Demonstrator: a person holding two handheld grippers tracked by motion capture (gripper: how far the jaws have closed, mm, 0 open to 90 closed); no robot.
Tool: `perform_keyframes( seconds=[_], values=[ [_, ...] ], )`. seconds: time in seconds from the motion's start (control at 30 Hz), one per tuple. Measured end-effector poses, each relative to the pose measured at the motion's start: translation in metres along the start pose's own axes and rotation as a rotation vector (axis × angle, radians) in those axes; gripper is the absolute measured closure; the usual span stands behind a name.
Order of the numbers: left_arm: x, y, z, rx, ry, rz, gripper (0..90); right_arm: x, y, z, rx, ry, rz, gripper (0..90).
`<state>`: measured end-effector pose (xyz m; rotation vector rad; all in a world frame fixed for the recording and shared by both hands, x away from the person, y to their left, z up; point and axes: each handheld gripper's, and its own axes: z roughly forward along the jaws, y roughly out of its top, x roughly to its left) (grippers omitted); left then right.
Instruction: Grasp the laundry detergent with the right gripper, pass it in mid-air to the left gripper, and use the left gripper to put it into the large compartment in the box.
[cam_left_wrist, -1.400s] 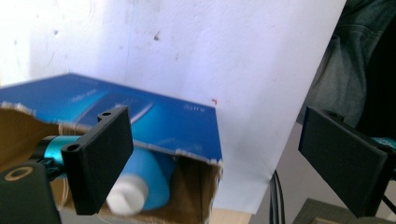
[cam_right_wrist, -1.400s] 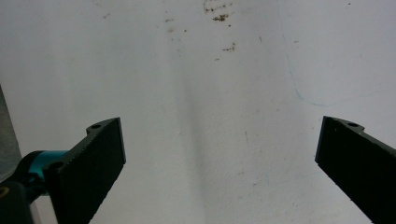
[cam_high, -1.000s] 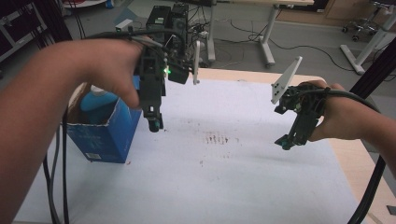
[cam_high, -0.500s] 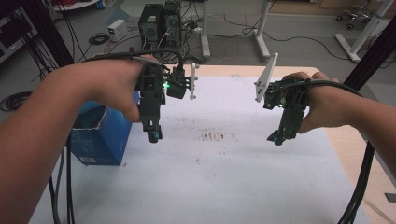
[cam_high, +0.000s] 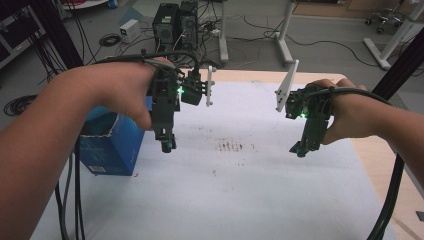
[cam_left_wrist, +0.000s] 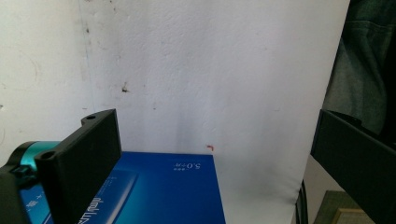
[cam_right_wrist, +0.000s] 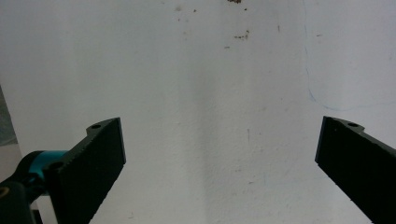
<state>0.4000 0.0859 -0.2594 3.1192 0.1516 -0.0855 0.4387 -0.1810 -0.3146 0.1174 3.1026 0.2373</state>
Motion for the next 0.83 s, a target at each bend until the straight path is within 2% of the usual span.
perform_keyframes(
  seconds=[0.03, 0.83],
  values=[
    [0.0002, 0.0002, -0.0001, 0.001, -0.002, 0.0, 1.7, 0.0002, -0.0006, -0.0003, 0.0, 0.0, 0.012, 0.7],
    [0.0, 0.0002, -0.0005, -0.002, 0.006, -0.015, 1.7, -0.0001, -0.0033, -0.0019, 0.009, -0.013, 0.026, 0.7]
  ],
)
